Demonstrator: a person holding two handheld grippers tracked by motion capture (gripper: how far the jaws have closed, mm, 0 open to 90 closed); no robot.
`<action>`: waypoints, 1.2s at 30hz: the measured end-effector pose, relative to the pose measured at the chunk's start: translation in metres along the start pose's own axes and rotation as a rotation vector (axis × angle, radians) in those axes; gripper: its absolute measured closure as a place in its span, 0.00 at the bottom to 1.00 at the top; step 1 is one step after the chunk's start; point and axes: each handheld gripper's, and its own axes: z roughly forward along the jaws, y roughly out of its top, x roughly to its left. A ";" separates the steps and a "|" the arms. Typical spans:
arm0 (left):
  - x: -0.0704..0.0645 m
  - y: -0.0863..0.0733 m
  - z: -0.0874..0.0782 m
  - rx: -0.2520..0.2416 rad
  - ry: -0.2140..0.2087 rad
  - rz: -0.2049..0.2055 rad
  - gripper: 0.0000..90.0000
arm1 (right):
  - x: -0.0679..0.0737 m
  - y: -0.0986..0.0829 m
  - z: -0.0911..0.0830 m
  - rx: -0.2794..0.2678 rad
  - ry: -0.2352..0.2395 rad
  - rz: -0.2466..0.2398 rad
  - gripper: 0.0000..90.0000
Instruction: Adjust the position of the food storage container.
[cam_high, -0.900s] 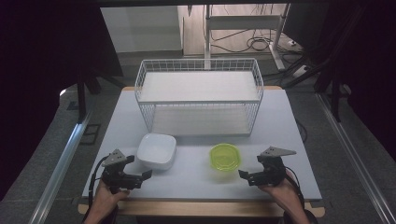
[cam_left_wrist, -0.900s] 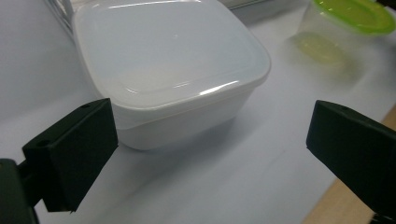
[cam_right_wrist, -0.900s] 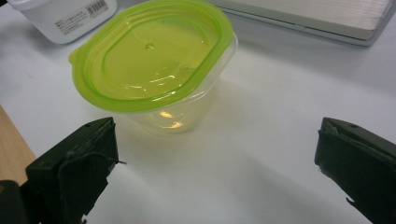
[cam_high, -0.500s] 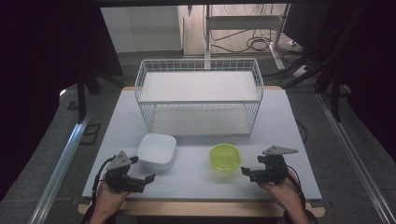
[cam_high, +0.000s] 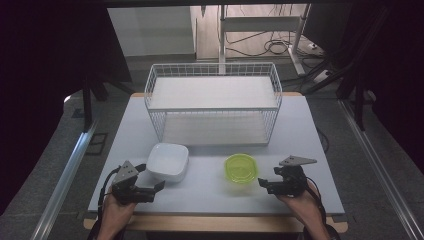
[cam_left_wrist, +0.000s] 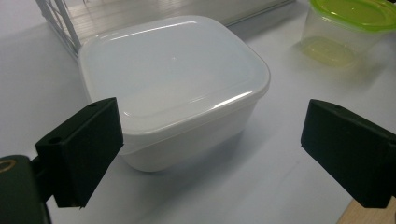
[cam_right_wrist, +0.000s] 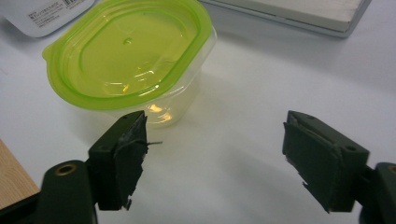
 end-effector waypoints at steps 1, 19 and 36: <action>0.000 0.000 0.000 -0.002 0.003 0.003 0.06 | 0.001 0.002 -0.001 -0.004 -0.001 -0.011 0.28; -0.003 0.003 0.002 0.039 0.000 -0.017 0.07 | 0.015 0.030 -0.001 -0.032 0.045 -0.122 0.81; -0.004 0.002 0.005 0.078 0.022 -0.002 0.07 | 0.043 0.057 0.025 -0.025 0.113 -0.153 0.99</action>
